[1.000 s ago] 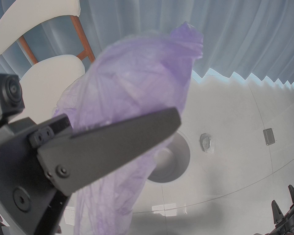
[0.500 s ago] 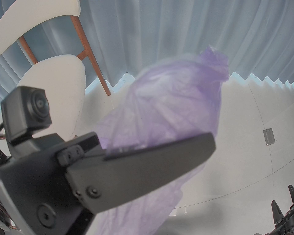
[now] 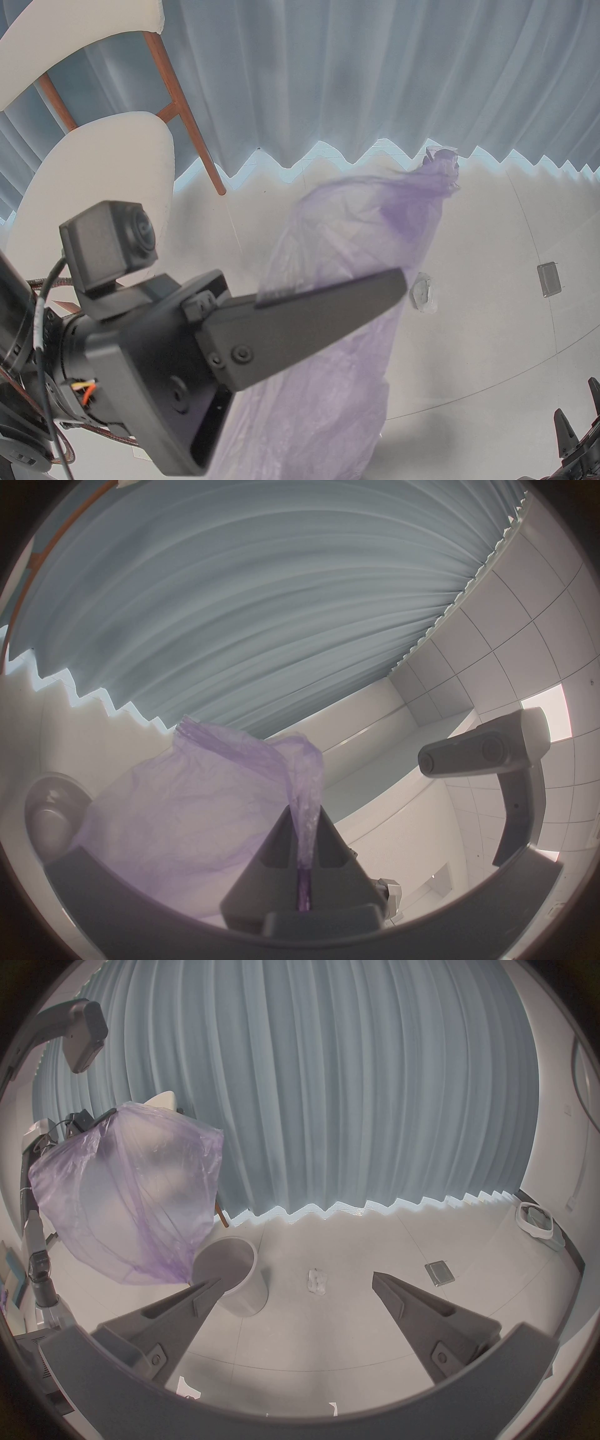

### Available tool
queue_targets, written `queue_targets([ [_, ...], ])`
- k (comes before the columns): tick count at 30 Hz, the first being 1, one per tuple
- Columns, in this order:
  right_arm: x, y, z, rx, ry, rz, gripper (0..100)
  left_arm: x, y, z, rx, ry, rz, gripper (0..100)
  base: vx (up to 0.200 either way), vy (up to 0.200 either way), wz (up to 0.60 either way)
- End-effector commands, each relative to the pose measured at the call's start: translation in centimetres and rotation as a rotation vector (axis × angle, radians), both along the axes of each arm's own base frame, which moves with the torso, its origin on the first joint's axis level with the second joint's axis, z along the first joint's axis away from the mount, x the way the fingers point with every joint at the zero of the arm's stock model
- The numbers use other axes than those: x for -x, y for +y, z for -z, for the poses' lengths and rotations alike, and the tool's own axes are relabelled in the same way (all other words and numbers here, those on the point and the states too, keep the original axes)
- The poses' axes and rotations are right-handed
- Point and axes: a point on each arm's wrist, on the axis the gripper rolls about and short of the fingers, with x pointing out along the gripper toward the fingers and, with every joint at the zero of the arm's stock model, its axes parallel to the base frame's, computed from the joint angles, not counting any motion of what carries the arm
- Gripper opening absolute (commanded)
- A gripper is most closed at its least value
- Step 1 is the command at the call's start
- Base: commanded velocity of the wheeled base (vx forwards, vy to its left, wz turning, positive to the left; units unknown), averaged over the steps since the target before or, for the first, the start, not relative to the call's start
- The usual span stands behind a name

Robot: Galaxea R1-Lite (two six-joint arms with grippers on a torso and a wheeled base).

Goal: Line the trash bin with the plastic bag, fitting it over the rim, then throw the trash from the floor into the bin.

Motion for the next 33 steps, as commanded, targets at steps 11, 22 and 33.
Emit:
queue_targets([
  [11,0.0,0.0,0.5,0.0,0.002,-0.001,100,-3.5,2.9,1.5,-0.079,-0.008,-0.051,0,0.0,0.0,0.0],
  [22,0.0,0.0,0.5,0.0,0.001,-0.001,100,-5.5,3.2,2.4,-0.091,-0.009,-0.092,0,0.0,0.0,0.0],
  [33,0.0,0.0,0.5,0.0,0.002,-0.001,100,-8.0,2.0,3.5,-0.011,-0.098,-0.124,0,0.0,0.0,0.0],
])
